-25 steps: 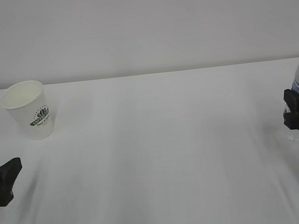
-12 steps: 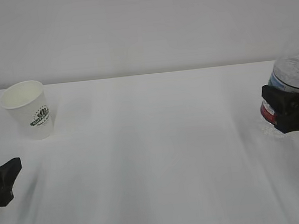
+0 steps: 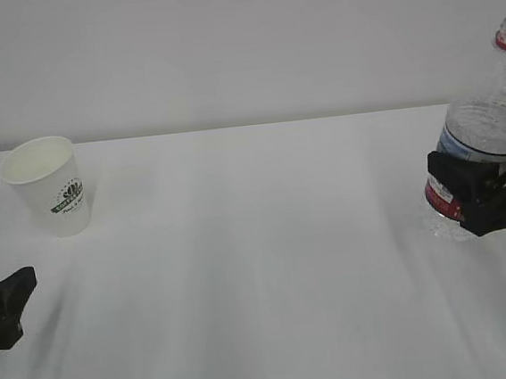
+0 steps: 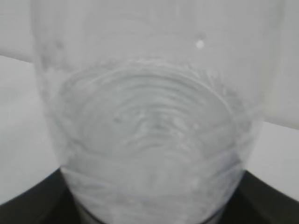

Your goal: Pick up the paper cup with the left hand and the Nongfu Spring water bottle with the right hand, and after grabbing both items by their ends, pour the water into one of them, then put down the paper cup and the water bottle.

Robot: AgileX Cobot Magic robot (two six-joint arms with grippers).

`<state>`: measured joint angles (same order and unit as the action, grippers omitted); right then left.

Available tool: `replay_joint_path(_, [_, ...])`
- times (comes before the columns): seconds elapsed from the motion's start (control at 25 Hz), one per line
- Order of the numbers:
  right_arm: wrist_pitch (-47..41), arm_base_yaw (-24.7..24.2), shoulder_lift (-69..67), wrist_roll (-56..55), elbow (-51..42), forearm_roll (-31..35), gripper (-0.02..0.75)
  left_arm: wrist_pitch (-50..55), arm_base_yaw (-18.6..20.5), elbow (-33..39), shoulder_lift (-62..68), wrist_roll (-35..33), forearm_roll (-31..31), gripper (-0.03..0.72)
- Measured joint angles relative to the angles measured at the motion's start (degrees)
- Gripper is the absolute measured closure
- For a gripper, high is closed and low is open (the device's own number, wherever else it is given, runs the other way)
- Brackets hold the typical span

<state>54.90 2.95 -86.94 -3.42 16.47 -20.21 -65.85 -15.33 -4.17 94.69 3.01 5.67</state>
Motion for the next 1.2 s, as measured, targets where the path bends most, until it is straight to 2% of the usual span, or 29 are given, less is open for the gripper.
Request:
replay_joint_path(0.44, [-3.3, 0.0, 0.3, -0.4, 0.0, -0.2, 0.233, 0.0, 0.0, 0.0, 0.0, 0.0, -0.2, 0.108])
replay_joint_path(0.64, [-3.4, 0.0, 0.3, -0.6, 0.0, -0.2, 0.233, 0.0, 0.0, 0.0, 0.1, 0.0, -0.2, 0.074])
replay_joint_path(1.2, [-3.4, 0.0, 0.3, -1.3, 0.0, -0.2, 0.234, -0.1, 0.0, -6.8, 10.0, 3.2, -3.4, 0.057])
